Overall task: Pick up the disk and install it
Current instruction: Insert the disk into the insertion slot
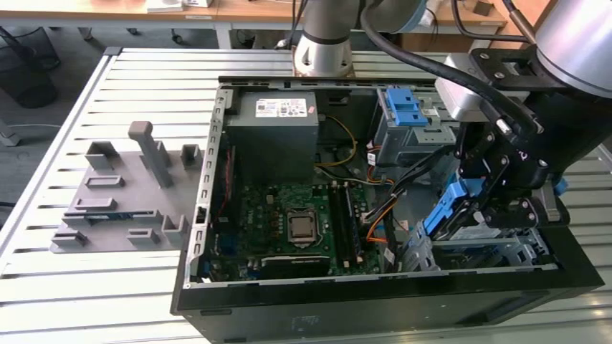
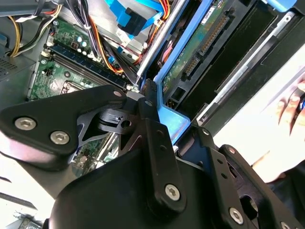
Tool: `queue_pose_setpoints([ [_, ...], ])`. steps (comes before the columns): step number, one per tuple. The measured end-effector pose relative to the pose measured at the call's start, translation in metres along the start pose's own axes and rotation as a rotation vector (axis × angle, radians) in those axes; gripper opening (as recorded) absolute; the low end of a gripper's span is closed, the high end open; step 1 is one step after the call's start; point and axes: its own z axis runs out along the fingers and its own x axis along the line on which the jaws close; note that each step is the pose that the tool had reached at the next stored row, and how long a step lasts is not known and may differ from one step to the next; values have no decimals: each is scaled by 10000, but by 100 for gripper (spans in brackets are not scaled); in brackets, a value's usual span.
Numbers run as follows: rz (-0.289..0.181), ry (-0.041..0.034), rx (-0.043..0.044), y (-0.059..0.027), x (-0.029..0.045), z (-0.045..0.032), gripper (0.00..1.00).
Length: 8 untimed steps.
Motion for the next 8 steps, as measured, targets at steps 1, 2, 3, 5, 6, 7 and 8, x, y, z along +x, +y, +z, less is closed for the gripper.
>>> queue_pose_setpoints([
  [1,0,0,0,0,0,6,36],
  [2,0,0,0,0,0,13,36],
  [3,0,0,0,0,0,19,36],
  [5,0,1,0,-1,0,30,36],
  [6,0,0,0,-1,1,38,36],
  [7,0,0,0,-1,1,45,36],
  [8,0,0,0,-2,1,52,36],
])
